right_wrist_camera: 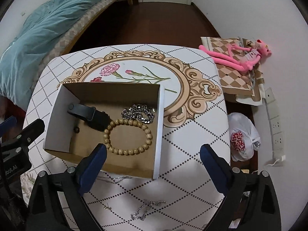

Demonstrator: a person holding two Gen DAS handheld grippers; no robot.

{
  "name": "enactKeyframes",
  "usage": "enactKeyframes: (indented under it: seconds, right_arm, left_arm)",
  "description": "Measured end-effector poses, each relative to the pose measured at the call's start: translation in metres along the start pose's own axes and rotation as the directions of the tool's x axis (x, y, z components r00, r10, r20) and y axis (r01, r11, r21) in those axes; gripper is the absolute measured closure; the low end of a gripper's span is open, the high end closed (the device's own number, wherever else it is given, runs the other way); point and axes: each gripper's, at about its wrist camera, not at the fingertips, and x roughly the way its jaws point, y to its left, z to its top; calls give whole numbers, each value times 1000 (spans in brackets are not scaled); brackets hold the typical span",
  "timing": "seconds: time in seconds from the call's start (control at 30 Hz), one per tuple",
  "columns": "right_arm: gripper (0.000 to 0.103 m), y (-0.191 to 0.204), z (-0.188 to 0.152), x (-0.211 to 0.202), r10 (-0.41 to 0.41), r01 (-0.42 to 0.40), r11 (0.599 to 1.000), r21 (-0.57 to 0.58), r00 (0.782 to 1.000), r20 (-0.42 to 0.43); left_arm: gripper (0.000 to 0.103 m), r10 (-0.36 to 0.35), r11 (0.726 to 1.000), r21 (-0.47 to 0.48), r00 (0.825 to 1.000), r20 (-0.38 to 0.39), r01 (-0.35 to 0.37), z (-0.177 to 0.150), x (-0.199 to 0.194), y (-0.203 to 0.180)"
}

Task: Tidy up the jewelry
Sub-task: 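Carry the ring and chain bracelet into the box and open both tools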

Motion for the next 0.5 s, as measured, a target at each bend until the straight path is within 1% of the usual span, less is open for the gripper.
enactKeyframes:
  seconds: [0.3,0.5]
  right_arm:
    - [5,-1,-8,-17,-12,11,1000,27,999,30]
    - [5,-2,-18,-54,-18,13,999,51,994,105]
  left_arm:
    - [0,3,1000,0,999,33,-3,-8,-21,-3]
    - [0,5,1000,-9,996,87,-5,-14,-55,-1]
